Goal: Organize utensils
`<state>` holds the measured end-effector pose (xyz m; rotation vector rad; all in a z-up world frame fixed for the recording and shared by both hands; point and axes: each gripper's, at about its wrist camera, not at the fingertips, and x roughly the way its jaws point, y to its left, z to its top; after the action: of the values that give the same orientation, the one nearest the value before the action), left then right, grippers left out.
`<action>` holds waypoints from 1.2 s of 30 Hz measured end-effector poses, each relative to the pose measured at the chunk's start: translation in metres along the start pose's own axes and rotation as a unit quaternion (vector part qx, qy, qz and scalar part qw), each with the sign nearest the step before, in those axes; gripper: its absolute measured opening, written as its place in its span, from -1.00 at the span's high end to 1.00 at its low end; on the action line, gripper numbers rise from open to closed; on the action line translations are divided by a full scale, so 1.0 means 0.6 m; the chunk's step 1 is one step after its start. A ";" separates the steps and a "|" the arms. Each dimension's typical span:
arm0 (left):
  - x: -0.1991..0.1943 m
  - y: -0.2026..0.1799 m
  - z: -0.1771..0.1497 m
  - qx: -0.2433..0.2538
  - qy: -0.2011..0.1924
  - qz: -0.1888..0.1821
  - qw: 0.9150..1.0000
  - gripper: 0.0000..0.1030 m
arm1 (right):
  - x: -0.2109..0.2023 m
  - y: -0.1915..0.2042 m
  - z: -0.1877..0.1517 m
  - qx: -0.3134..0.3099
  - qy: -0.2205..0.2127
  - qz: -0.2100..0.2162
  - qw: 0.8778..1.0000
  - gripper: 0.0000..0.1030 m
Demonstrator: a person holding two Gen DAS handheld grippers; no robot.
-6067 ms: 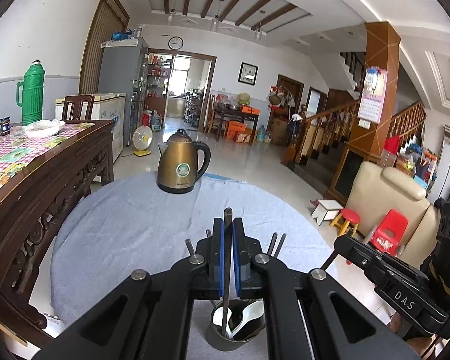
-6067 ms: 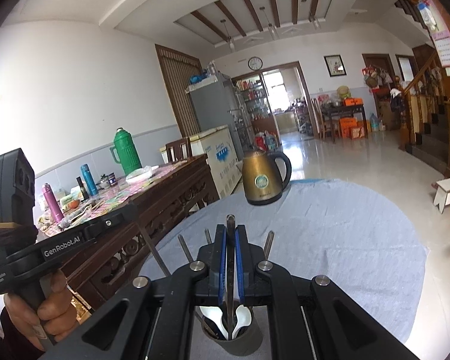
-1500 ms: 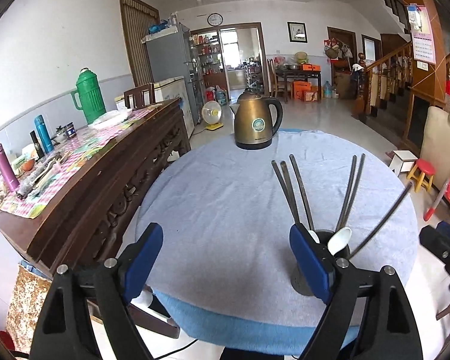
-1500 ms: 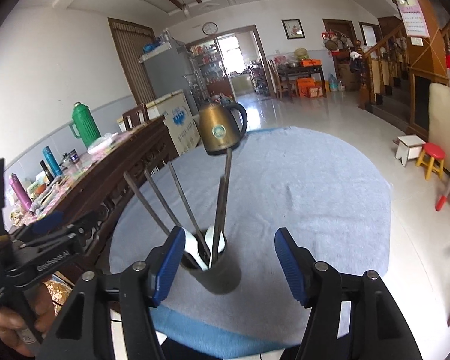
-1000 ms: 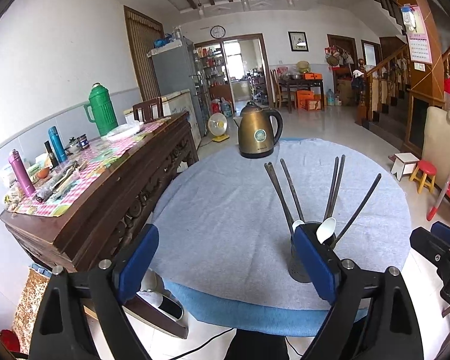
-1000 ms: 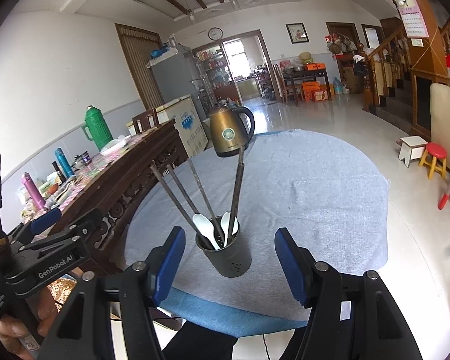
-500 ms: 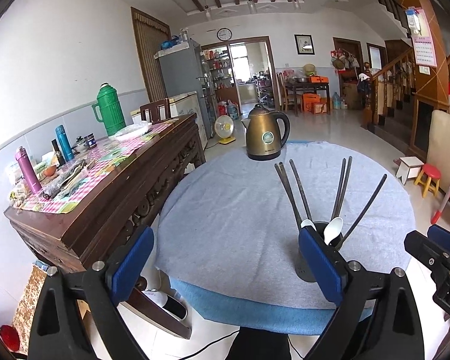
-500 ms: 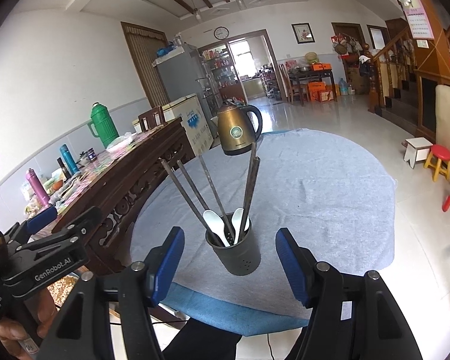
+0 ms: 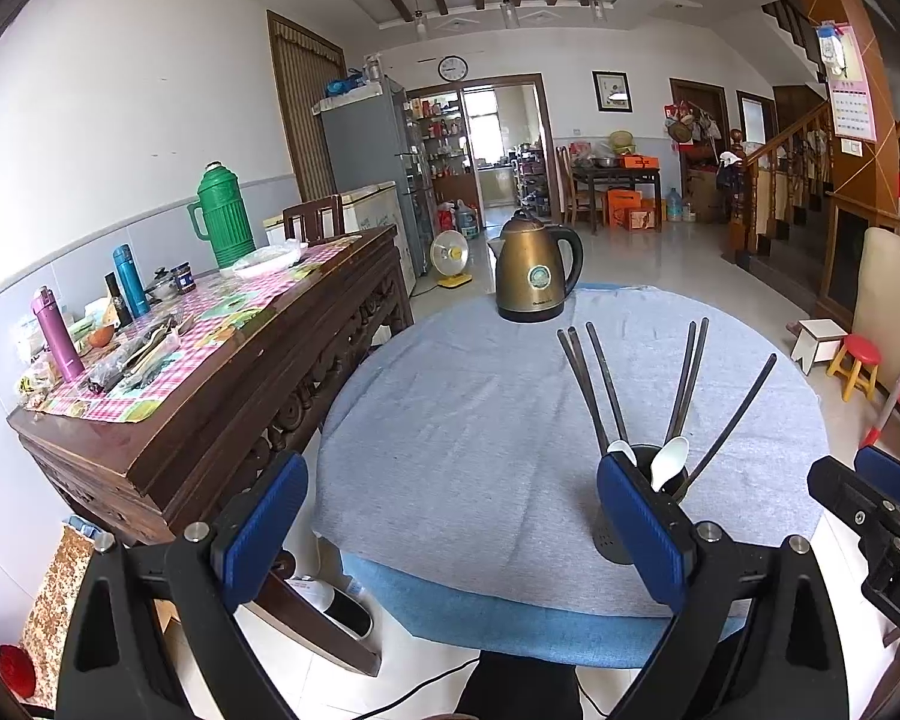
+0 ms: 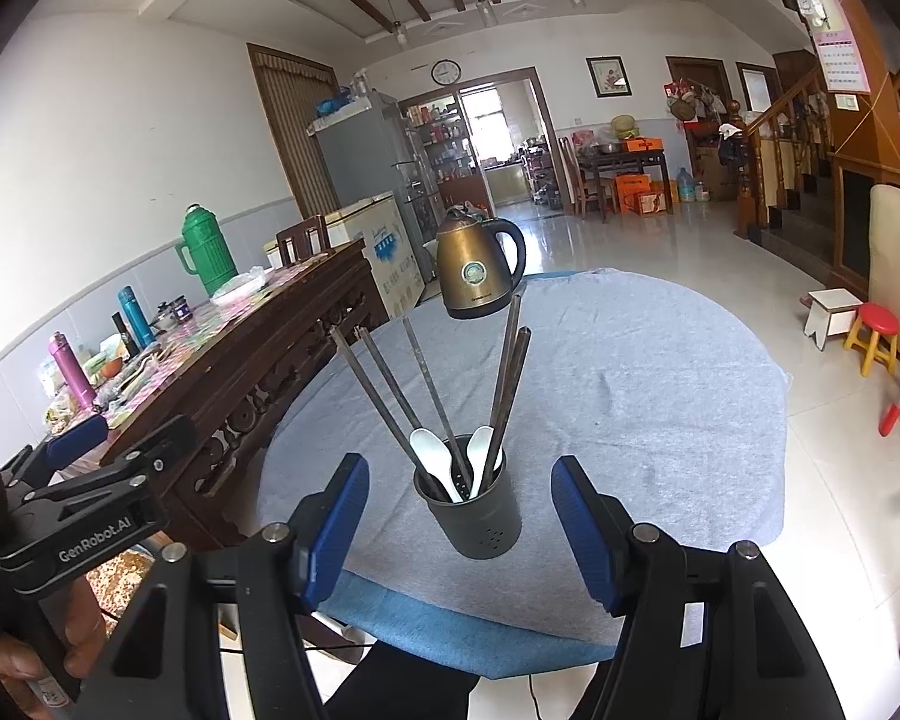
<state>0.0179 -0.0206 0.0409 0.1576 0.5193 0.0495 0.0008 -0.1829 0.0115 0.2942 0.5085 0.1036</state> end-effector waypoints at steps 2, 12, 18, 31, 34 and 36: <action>0.000 0.000 0.001 0.000 0.000 -0.001 1.000 -0.88 | 0.000 -0.002 0.000 0.001 0.000 -0.001 1.000 -0.31; -0.001 0.001 0.002 0.001 0.000 -0.001 1.000 -0.88 | -0.001 -0.004 0.001 -0.003 0.000 -0.001 1.000 -0.31; -0.002 0.002 0.002 0.000 0.003 0.000 1.000 -0.89 | -0.001 -0.004 0.001 -0.003 0.000 -0.001 1.000 -0.31; -0.003 0.003 -0.001 -0.004 0.004 0.001 1.000 -0.88 | 0.000 -0.004 0.001 -0.003 0.000 -0.001 1.000 -0.31; -0.002 0.004 -0.001 -0.004 0.005 0.001 1.000 -0.88 | 0.000 -0.004 0.001 -0.004 0.000 -0.001 1.000 -0.31; -0.003 0.004 -0.001 -0.005 0.006 0.001 1.000 -0.89 | -0.002 -0.003 0.000 -0.005 0.000 0.000 1.000 -0.31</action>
<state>0.0161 -0.0180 0.0414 0.1483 0.5303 0.0548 0.0001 -0.1849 0.0114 0.2843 0.5084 0.1054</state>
